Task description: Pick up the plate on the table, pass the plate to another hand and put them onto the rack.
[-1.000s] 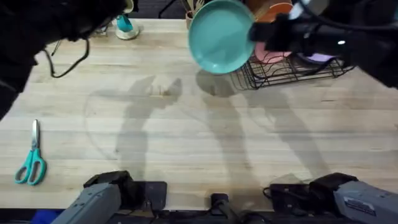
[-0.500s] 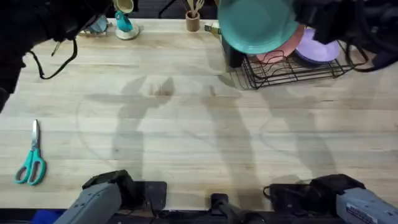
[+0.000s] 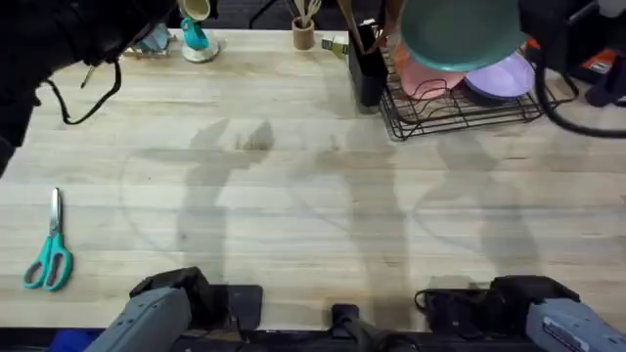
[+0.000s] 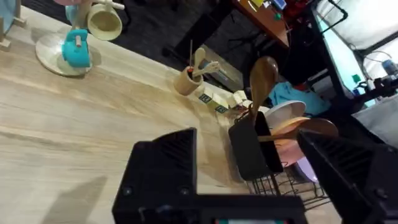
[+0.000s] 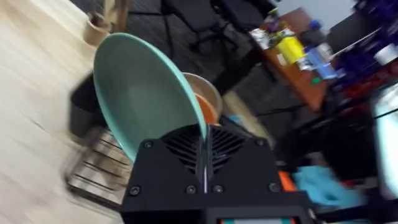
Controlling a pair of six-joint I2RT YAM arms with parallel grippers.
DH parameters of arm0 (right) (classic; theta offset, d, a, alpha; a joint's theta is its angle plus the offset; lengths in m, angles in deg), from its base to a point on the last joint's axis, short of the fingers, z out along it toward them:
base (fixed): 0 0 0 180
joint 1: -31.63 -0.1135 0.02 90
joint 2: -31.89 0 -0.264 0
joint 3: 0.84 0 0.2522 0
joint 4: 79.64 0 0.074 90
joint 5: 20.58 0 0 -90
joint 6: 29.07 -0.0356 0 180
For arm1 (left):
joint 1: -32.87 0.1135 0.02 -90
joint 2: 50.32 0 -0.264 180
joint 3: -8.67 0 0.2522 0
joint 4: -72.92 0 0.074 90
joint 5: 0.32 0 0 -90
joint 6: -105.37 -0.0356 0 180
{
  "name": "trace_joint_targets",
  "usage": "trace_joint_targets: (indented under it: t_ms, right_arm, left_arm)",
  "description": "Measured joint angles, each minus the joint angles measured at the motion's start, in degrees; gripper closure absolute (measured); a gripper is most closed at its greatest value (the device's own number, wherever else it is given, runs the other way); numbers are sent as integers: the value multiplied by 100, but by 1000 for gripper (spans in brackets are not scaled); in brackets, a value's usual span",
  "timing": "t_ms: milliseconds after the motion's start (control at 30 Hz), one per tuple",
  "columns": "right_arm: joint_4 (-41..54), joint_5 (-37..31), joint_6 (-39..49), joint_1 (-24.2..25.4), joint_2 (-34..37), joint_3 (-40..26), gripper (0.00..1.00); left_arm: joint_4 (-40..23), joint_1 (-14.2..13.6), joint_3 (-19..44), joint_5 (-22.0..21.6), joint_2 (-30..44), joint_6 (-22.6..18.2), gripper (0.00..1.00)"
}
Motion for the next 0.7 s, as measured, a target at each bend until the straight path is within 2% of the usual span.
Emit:
trace_joint_targets:
  t_ms: [333, 700]
  right_arm:
    - [-205, -15, 2022, 490, 262, 0, 972]
    - [-205, -13, 4301, 520, 702, 0, 973]
  left_arm:
    - [0, 0, 0, -67, 0, 0, 6]
    - [-2, 0, 0, -214, 0, 0, 7]
